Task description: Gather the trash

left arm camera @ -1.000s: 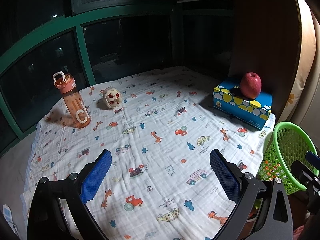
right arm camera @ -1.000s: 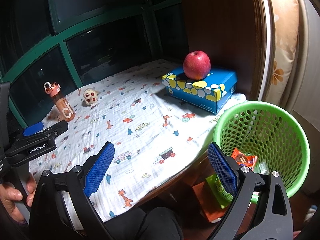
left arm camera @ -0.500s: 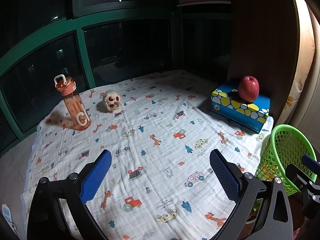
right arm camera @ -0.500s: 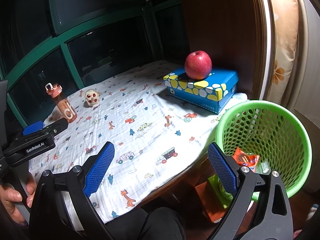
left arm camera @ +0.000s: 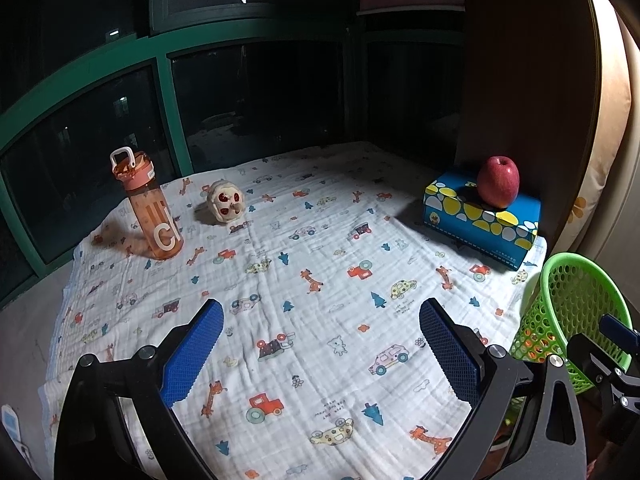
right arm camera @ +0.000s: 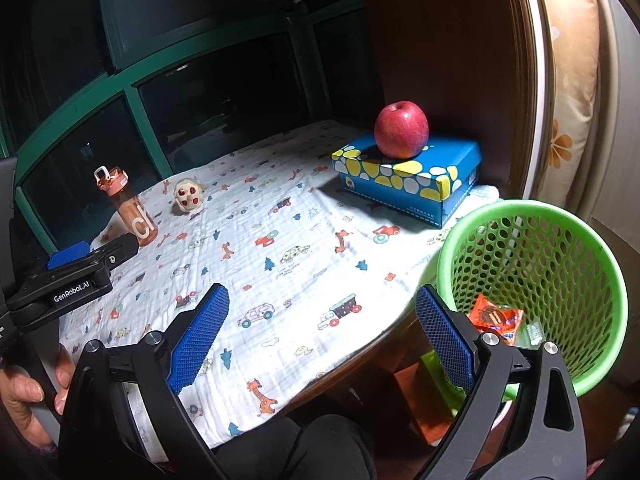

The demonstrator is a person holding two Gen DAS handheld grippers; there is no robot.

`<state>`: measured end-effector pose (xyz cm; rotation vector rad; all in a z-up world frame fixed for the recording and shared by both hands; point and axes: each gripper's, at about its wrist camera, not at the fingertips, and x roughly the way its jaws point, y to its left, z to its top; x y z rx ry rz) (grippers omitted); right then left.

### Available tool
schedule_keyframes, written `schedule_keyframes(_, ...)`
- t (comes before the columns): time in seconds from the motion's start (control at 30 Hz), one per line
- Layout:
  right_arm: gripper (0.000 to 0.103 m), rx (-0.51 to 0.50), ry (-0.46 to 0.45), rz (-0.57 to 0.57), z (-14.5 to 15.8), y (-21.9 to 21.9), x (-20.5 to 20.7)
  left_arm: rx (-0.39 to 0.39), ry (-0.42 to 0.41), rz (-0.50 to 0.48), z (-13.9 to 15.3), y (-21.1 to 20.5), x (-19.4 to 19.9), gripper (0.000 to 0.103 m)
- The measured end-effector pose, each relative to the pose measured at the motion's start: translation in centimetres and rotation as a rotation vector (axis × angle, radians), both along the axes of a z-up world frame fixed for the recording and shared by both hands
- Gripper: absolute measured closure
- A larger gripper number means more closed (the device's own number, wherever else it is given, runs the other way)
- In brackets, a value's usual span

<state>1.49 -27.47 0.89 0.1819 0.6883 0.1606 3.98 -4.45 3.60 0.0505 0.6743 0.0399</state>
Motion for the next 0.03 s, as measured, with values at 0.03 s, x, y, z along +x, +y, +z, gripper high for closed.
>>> schedule_keyframes(0.03, 0.010, -0.002, 0.001, 0.001, -0.02, 0.11, 0.06, 0.001, 0.001, 0.001, -0.03, 0.00, 0.02, 0.008)
